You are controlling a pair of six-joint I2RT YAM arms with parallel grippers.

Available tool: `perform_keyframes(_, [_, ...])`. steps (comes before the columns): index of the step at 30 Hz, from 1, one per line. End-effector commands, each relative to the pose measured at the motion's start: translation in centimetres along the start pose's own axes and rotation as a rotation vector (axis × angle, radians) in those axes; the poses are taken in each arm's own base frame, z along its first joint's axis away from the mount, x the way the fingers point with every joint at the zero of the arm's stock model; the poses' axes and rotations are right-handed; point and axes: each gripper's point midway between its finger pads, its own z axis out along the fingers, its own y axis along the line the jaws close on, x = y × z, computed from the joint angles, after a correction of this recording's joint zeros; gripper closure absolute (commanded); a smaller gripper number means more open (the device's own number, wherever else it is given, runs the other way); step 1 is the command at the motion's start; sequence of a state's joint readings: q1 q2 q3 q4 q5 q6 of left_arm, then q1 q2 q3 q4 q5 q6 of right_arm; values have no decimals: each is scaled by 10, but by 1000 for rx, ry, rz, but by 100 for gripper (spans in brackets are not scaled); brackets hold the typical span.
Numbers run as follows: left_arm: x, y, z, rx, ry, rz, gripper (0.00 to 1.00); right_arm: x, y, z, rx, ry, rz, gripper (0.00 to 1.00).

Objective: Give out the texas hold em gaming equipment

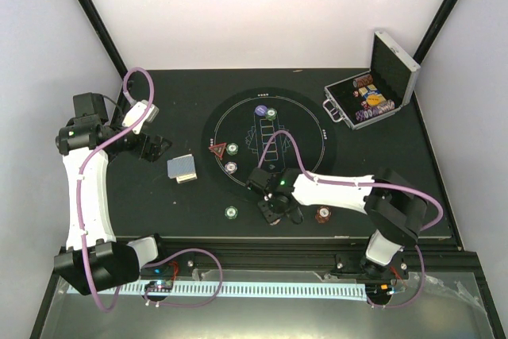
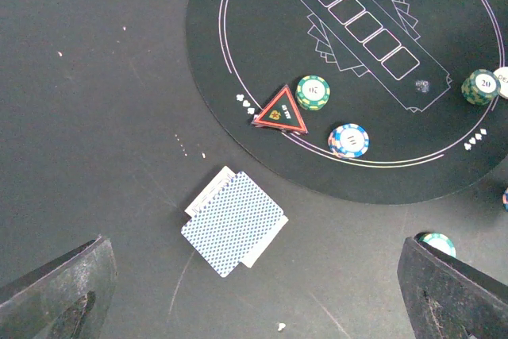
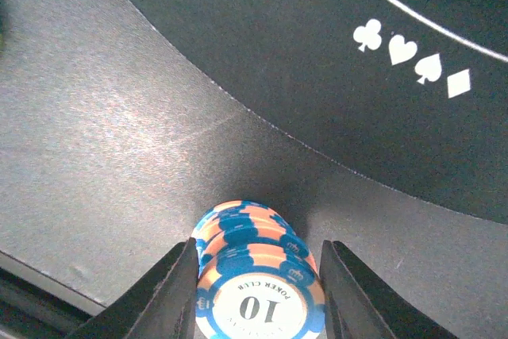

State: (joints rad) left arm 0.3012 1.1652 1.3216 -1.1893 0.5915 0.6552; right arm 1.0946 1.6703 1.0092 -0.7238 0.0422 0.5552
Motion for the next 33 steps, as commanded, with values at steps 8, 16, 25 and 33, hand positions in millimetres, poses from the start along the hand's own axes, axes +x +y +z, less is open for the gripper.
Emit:
perform_keyframes(8, [-6,-2,-5,3,-27,24,1,-49,-3,-55,27,-108,-33,64])
perform_keyframes(16, [-8,-1,-4,9,-32,20,1,-140,-66,-59,61,-157,55,64])
perform_keyframes(25, [-9,1,4,36,-37,14,1,-242,-169,-6,112,-104,227,66])
perform_keyframes(33, [-9,5,11,51,-34,16,1,-265,-216,23,98,-112,329,66])
